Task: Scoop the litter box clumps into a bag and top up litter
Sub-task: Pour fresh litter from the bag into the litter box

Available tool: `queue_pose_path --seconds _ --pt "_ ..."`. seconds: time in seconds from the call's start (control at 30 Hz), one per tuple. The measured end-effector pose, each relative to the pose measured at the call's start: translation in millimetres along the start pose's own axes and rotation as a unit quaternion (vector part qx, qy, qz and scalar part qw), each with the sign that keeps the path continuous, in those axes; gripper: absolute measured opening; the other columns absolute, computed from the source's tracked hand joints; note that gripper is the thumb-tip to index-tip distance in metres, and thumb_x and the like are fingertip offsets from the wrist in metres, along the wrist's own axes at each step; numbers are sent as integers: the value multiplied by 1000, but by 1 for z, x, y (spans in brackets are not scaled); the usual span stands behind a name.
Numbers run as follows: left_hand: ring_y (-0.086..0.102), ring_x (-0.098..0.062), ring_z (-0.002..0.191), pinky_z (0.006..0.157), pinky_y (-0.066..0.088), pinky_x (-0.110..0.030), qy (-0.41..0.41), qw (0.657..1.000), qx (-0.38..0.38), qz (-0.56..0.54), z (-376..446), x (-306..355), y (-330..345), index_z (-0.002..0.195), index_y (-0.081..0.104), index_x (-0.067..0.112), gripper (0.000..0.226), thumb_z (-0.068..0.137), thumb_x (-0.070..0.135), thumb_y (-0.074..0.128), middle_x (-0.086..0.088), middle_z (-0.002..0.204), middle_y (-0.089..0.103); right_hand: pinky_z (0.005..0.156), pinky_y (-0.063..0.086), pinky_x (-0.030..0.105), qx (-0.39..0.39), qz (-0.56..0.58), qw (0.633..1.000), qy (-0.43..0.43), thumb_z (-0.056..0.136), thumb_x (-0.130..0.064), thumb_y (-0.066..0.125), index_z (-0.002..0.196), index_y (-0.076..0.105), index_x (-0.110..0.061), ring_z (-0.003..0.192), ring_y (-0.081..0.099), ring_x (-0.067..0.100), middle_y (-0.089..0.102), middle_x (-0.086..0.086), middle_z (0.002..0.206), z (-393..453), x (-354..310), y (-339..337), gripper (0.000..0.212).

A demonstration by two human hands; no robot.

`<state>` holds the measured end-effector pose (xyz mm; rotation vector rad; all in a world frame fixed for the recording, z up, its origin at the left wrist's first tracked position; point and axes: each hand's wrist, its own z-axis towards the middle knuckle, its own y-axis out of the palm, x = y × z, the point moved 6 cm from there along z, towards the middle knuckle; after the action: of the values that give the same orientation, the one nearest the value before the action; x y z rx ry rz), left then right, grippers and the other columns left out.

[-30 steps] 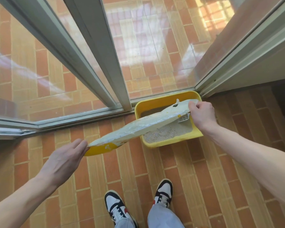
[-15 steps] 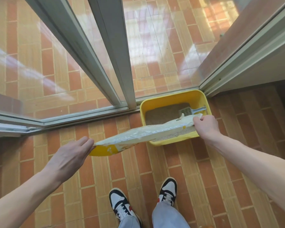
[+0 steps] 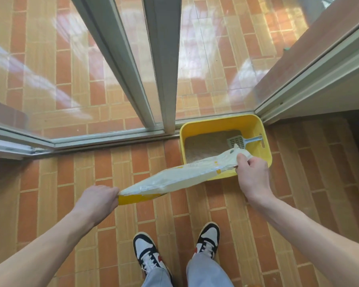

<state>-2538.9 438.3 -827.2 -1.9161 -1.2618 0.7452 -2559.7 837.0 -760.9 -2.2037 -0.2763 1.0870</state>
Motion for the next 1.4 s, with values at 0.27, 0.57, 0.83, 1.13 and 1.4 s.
queue_pose_path --seconds 0.27,0.57,0.83,1.13,1.4 --pt "64 -14 73 63 52 -28 -77 994 -40 -71 18 2 64 89 56 22 23 107 21 41 6 79 63 50 26 30 -23 60 998 3 96 -26 49 51 48 -13 46 33 18 39 -3 46 -44 -9 24 47" --pt "62 -17 72 61 50 -30 -92 982 -30 -162 19 0 82 89 57 21 24 108 23 41 5 81 61 53 30 39 -83 112 990 -28 101 -28 53 59 64 -5 49 34 23 52 36 62 -75 -34 34 49" --pt "56 -7 77 65 46 -16 59 943 55 -323 8 42 16 147 40 24 55 97 36 60 10 127 53 52 30 26 -105 126 985 -46 106 -30 50 56 73 -15 40 33 11 49 1 42 -104 -61 57 57" --pt "54 -17 79 62 47 -26 162 905 257 -297 -6 120 -106 106 61 14 35 76 19 78 0 98 60 48 31 25 -119 29 987 -105 102 -26 55 50 56 -9 43 42 6 51 0 45 -121 -74 72 55" --pt "41 -11 68 58 30 -21 105 892 262 -354 -14 101 -104 79 54 18 11 84 10 59 7 77 52 53 39 35 -190 -40 967 -165 102 -42 50 60 49 -17 51 42 13 52 0 54 -120 -80 93 49"
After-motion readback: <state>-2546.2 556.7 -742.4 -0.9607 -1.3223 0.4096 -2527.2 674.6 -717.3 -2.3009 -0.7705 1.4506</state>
